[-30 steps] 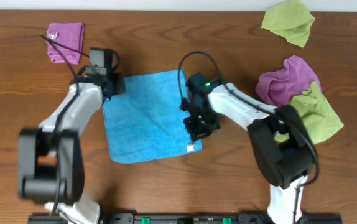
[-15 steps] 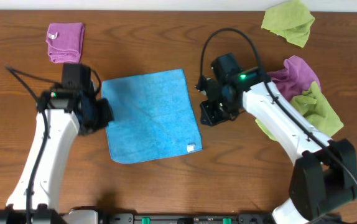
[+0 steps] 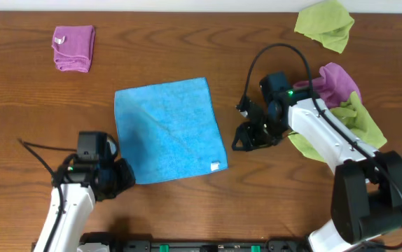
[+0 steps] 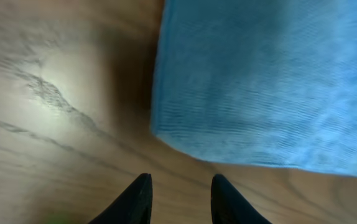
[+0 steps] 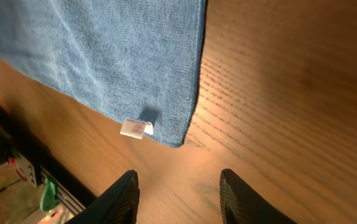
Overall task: Fold the cloth
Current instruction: 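Grasp the near edge of the blue cloth with both grippers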
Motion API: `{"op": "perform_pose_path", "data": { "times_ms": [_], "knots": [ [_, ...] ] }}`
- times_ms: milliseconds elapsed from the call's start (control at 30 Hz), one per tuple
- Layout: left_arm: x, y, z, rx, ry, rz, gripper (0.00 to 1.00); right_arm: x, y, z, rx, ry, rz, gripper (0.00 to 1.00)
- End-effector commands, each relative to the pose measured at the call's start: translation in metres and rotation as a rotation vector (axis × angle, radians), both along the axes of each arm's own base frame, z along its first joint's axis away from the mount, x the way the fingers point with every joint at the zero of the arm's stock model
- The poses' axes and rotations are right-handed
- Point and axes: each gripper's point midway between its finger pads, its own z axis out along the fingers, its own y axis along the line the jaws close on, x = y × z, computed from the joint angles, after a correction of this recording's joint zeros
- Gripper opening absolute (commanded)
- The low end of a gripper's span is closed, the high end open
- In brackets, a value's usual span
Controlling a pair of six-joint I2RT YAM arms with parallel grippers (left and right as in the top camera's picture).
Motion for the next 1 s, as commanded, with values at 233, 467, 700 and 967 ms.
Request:
{"op": "perform_pose_path", "data": {
  "times_ms": [233, 467, 700, 967],
  "knots": [
    [0.008, 0.005, -0.016, 0.008, -0.052, 0.074, 0.38, -0.001, 0.004, -0.003, 0.044, -0.01, 0.009, 0.42],
    [0.009, 0.013, -0.023, 0.056, -0.039, 0.085, 0.4, 0.001, 0.005, -0.003, 0.046, -0.018, 0.009, 0.41],
    [0.012, 0.008, -0.038, 0.024, 0.01, 0.091, 0.36, 0.003, 0.005, -0.003, 0.048, -0.025, 0.009, 0.4],
    [0.015, 0.003, -0.038, -0.005, 0.007, 0.088, 0.07, -0.003, -0.003, -0.01, -0.004, -0.012, 0.009, 0.34]
  ]
}}
